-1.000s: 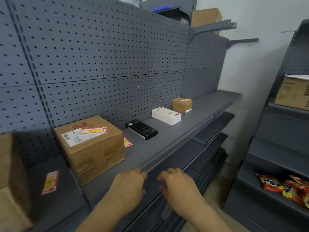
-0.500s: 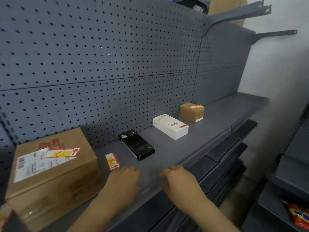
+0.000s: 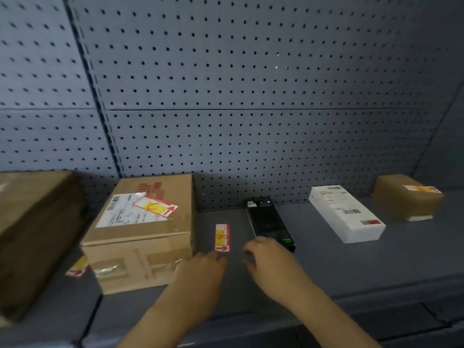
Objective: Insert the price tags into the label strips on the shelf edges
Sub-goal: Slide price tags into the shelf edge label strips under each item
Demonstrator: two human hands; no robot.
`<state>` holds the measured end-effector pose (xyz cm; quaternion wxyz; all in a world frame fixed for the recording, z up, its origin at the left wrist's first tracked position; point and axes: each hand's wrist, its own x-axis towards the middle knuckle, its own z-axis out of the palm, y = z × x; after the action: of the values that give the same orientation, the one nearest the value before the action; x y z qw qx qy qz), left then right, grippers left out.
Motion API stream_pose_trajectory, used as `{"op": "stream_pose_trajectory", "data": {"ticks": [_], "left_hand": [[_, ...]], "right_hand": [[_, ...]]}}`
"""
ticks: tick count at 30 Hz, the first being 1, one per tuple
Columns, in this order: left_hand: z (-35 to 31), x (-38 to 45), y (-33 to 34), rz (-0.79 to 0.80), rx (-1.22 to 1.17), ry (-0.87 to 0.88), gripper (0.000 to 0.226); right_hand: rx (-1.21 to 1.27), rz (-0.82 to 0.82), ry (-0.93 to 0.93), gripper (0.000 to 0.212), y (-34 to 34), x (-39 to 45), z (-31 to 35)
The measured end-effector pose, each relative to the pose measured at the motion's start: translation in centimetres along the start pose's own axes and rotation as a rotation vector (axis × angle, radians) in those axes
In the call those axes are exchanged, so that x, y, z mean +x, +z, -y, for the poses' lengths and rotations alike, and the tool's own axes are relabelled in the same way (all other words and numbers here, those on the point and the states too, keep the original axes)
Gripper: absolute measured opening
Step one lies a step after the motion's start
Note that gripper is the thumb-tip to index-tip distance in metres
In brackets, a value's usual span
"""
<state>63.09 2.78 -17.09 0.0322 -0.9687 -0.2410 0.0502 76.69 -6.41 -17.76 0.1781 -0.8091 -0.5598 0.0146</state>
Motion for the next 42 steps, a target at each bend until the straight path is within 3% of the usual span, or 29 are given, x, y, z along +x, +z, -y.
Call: {"op": "stream_pose_trajectory", "data": {"ticks": [8, 12, 17, 19, 21, 25, 29, 36, 42], "left_hand": [[1.1, -0.3, 0.5, 0.066, -0.002, 0.001, 0.033], [1.6, -0.4, 0.8, 0.102, -0.006, 0.004, 0.032], [1.7, -0.8, 0.7, 0.101, 0.017, 0.01, 0.038], [1.7, -0.8, 0.6, 0.095, 0.017, 0.015, 0.041], [1.6, -0.7, 0.5, 0.092, 0.001, 0.015, 0.044], [1.7, -0.8, 0.2, 0.069, -0.026, 0.021, 0.039], [1.8, -1.1, 0.1, 0.084, 0.011, 0.027, 0.038], [2.7, -1.9, 0.2, 0.055, 0.028, 0.062, 0.04], [4.1, -2.7, 0.5, 0.004, 0.01, 0.058, 0.032]], "right_hand": [[-0.038, 0.119, -0.085, 0.027, 5.5, 6.5, 0.7], [-0.104, 0.163, -0.109, 0.026, 5.6, 5.5, 1.0], [-0.003, 0.2, -0.175, 0.019, 3.6, 3.0, 1.3], [0.122, 0.116, -0.073, 0.014, 3.5, 2.9, 1.2], [0.148, 0.087, 0.096, 0.027, 3.9, 3.2, 1.5], [0.025, 0.273, 0.341, 0.049, 5.1, 4.3, 2.3], [0.086, 0.352, 0.423, 0.033, 5.0, 5.2, 2.7], [0.173, 0.49, 0.52, 0.042, 4.0, 6.2, 2.5], [0.133, 0.273, 0.452, 0.023, 3.3, 4.4, 2.8]]}}
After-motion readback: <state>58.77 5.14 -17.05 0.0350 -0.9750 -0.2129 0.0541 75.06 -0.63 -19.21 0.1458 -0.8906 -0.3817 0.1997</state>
